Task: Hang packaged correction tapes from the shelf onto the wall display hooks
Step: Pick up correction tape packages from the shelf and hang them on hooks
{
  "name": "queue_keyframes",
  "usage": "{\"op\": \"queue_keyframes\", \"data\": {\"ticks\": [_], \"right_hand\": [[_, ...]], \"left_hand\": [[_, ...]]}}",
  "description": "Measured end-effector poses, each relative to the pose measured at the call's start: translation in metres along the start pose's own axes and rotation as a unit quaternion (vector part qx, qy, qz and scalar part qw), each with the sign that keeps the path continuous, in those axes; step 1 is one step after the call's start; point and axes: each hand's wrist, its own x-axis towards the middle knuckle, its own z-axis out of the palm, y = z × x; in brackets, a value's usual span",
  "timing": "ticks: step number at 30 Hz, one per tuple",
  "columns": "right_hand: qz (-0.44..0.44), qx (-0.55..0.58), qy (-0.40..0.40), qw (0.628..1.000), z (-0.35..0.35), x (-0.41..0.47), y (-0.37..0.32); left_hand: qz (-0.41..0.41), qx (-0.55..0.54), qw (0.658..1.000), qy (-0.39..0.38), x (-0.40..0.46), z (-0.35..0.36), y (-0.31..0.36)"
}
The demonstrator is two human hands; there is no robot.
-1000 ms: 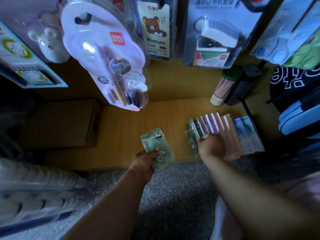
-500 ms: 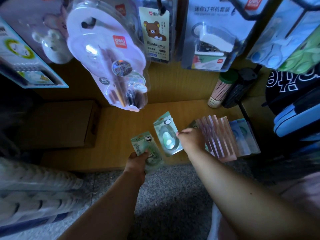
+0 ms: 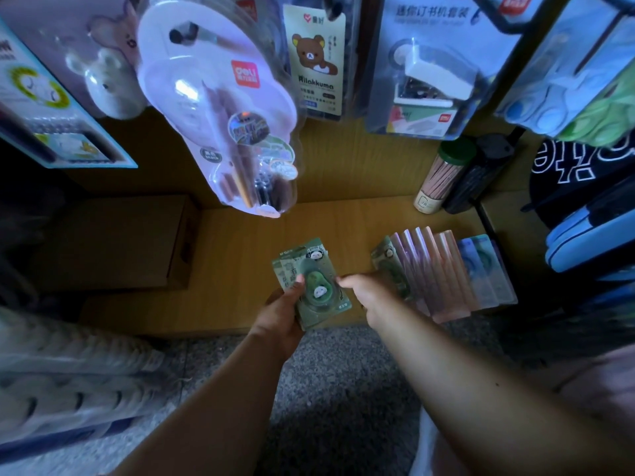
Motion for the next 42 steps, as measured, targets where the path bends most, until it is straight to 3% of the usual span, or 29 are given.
{"op": "queue_keyframes", "data": {"ticks": [4,9,13,16,23,31,38,42], "right_hand": [[-0.093,-0.131,0.101,0.982,-0.008,0.007,0.0],[-0.148,-0.227,0.305,0.913,-0.043,0.027,0.004],[-0.125,-0.316,0.335,0.879,-0.061,0.041,0.018],[-0.118,-0.34,0.331,0.872,-0.062,0.045,0.024],[-0.126,-0.303,0.299,0.896,-0.055,0.04,0.016],[-0.185,-0.145,0.26,0.937,-0.035,-0.002,-0.024],[-0.149,-0.042,0.141,0.978,-0.031,-0.039,-0.051],[-0.125,-0.01,0.096,0.987,-0.032,-0.067,-0.051]], "left_hand": [[-0.004,-0.021,0.999,0.026,0.002,-0.003,-0.001],[-0.011,-0.012,0.999,0.032,0.006,-0.008,-0.003],[-0.015,0.002,0.999,0.044,0.009,-0.01,-0.005],[-0.017,0.01,0.999,0.05,0.008,-0.01,-0.005],[-0.019,0.028,0.998,0.054,0.005,-0.009,-0.005],[0.014,0.039,0.995,0.094,-0.013,-0.001,0.004],[0.055,0.063,0.99,0.116,-0.039,0.01,0.015],[0.078,0.078,0.991,0.077,-0.059,0.026,0.02]]}}
